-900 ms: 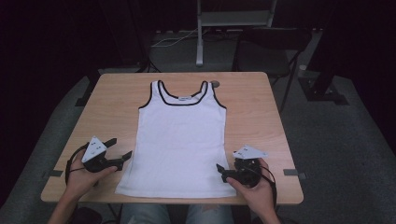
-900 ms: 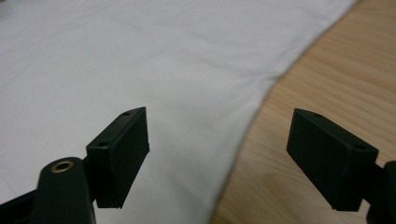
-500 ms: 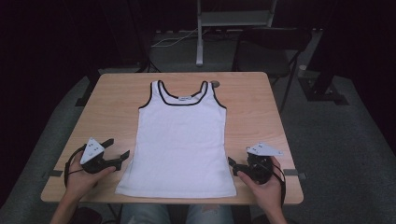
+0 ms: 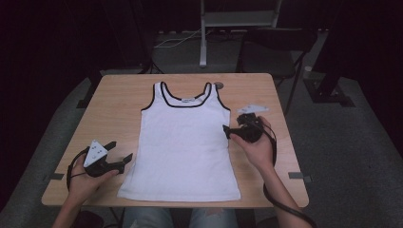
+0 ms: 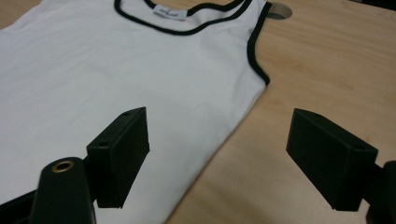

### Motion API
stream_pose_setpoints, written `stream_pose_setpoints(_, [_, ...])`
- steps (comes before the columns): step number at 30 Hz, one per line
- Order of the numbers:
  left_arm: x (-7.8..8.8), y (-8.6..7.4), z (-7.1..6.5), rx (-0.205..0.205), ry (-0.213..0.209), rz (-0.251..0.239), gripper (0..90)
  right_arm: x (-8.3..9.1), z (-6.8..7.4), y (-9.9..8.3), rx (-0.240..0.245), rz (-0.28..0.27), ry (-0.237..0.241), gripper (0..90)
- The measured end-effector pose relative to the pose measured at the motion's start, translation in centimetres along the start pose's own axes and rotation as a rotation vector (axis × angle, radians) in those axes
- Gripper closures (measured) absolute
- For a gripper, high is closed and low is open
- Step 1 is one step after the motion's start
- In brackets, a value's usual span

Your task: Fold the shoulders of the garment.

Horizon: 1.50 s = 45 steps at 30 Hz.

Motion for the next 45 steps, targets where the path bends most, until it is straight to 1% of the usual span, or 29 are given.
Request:
stream_pose_setpoints(3, [0.0,0.0,0.0,-0.005,0.002,0.003,20.3,-1.5,-1.0,2.1,-0.010,0.023,-0.013,20.8])
stream_pose_setpoints(4, [0.0,0.0,0.0,-0.005,0.002,0.003,20.3,-1.5,-1.0,2.1,-0.010,0.023,-0.013,20.8])
stream_pose_setpoints(5, [0.0,0.0,-0.1,-0.008,-0.001,0.005,20.3,-2.5,-1.6,3.1,-0.025,0.040,-0.003,20.8])
stream_pose_setpoints(6, [0.0,0.0,-0.1,-0.008,-0.001,0.005,20.3,-2.5,-1.6,3.1,-0.025,0.040,-0.003,20.8])
stream_pose_setpoints(11, [0.0,0.0,-0.1,-0.011,0.001,-0.001,20.3,-5.3,-3.3,5.2,-0.068,0.089,-0.025,20.9])
stream_pose_setpoints(14, [0.0,0.0,-0.1,-0.006,-0.001,-0.003,20.3,-6.4,-3.9,6.1,-0.084,0.104,-0.033,21.3])
stream_pose_setpoints(16, [0.0,0.0,0.0,-0.004,-0.001,-0.002,20.3,-6.8,-4.1,6.4,-0.091,0.111,-0.038,25.5])
stream_pose_setpoints(17, [0.0,0.0,0.0,-0.003,0.000,-0.003,20.3,-7.2,-4.3,6.7,-0.092,0.113,-0.045,25.9])
stream_pose_setpoints(20, [0.1,0.0,-0.1,-0.005,0.001,-0.007,20.2,-8.2,-4.6,7.3,-0.112,0.128,-0.045,26.4])
stream_pose_setpoints(21, [0.1,0.0,0.0,-0.005,0.001,-0.008,20.3,-8.8,-4.9,7.7,-0.124,0.140,-0.049,29.3])
stream_pose_setpoints(23, [0.1,0.0,0.0,-0.003,0.003,-0.008,20.3,-9.0,-5.0,8.0,-0.129,0.143,-0.048,30.7])
stream_pose_setpoints(25, [0.1,0.0,0.0,-0.001,0.008,-0.005,20.3,-9.8,-5.4,8.6,-0.131,0.150,-0.062,36.5])
stream_pose_setpoints(27, [0.0,0.0,0.0,-0.002,0.010,0.000,20.2,-10.0,-5.4,8.8,-0.132,0.157,-0.064,37.6])
stream_pose_setpoints(30, [0.0,0.0,0.0,-0.008,0.010,0.000,20.3,-10.7,-5.6,9.3,-0.116,0.166,-0.081,45.4])
stream_pose_setpoints(31, [0.1,0.0,0.0,-0.012,0.009,0.000,20.3,-11.2,-5.5,9.6,-0.108,0.167,-0.078,49.7])
stream_pose_setpoints(34, [0.1,0.0,0.0,-0.011,0.009,0.000,20.3,-11.7,-5.2,9.7,-0.096,0.174,-0.074,53.0])
stream_pose_setpoints(35, [0.1,0.0,-0.1,-0.012,0.009,0.000,20.3,-12.0,-5.0,9.7,-0.101,0.176,-0.070,53.9])
stream_pose_setpoints(36, [0.1,0.0,-0.1,-0.014,0.009,-0.001,20.3,-12.6,-4.9,9.7,-0.100,0.179,-0.067,57.6])
stream_pose_setpoints(40, [0.1,0.0,-0.2,-0.016,0.010,-0.002,20.3,-13.5,-4.7,9.2,-0.097,0.201,-0.071,60.7])
stream_pose_setpoints(41, [0.0,0.0,-0.2,-0.018,0.009,-0.002,20.3,-14.1,-4.5,8.9,-0.102,0.208,-0.064,62.0])
stream_pose_setpoints(43, [0.0,0.0,-0.2,-0.019,0.010,-0.001,20.3,-14.3,-4.5,8.8,-0.106,0.209,-0.063,62.2])
stream_pose_setpoints(45, [0.0,0.0,-0.3,-0.024,0.011,-0.001,20.3,-14.9,-4.5,8.7,-0.117,0.211,-0.060,62.6])
Point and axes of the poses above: each handheld gripper's, and its own axes: x roughly backward along the jaws, y roughly out of its top, z roughly to its left, the point moved 8 cm from there along -x, roughly forward along the jaws, and after that the axes turned 5 degrees about z, right-handed, at the moved point
